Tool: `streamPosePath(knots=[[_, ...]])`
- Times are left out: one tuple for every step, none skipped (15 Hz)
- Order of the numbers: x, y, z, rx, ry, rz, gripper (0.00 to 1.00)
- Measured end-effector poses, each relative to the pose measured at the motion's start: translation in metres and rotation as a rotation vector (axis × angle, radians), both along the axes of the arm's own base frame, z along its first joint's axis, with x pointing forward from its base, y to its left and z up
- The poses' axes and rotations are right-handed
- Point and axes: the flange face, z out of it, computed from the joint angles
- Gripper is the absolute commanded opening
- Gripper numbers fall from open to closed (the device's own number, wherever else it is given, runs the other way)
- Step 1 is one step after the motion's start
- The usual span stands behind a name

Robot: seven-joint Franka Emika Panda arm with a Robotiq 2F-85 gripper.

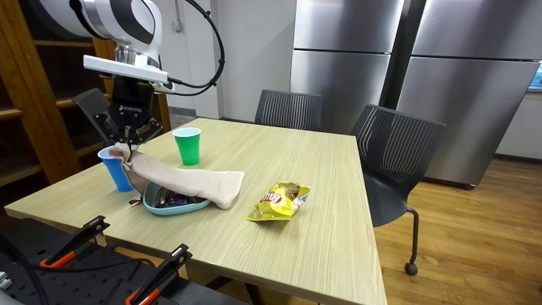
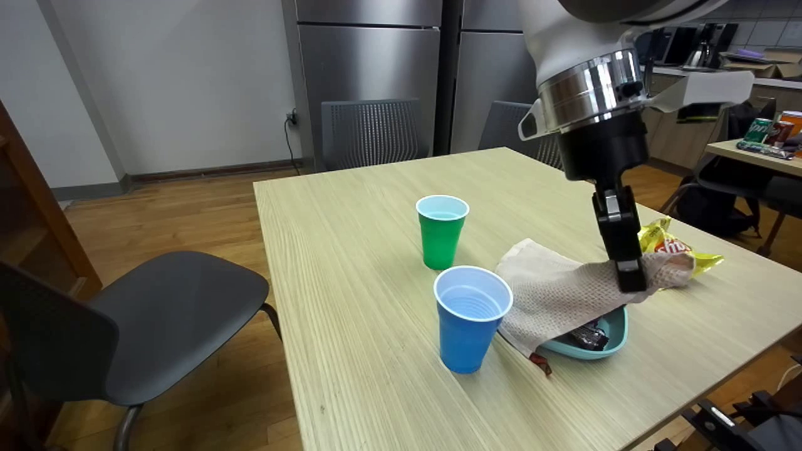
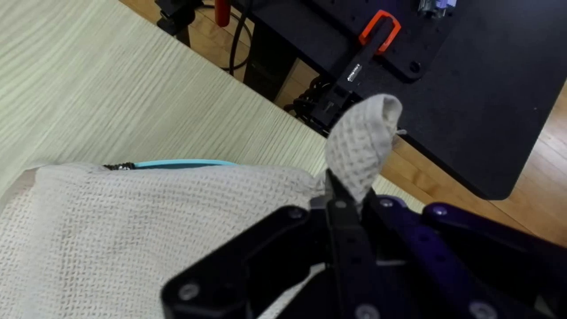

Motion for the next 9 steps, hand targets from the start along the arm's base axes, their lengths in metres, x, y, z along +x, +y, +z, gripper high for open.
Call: streamPosePath(knots=[[-0.0015, 0.0007, -0.0025, -0.001, 0.006, 0.003, 0.01], [-0.0027, 0.0015, -0.0045, -0.002, 0.012, 0.006, 0.31], [-0.0038, 0.0022, -0.0061, -0.002, 0.016, 0.009, 0.32], [-0.0045, 0.0025, -0.0072, -0.002, 0.018, 0.011, 0.39], [-0.0048, 0.0025, -0.0075, -0.002, 0.018, 0.011, 0.45], [-0.0046, 0.0025, -0.0075, -0.002, 0.017, 0.011, 0.54], [-0.0040, 0.0027, -0.0072, 0.000, 0.013, 0.011, 0.60], [-0.0033, 0.0028, -0.0068, 0.001, 0.007, 0.011, 0.69], [-0.0027, 0.0029, -0.0062, 0.003, 0.003, 0.011, 0.75]])
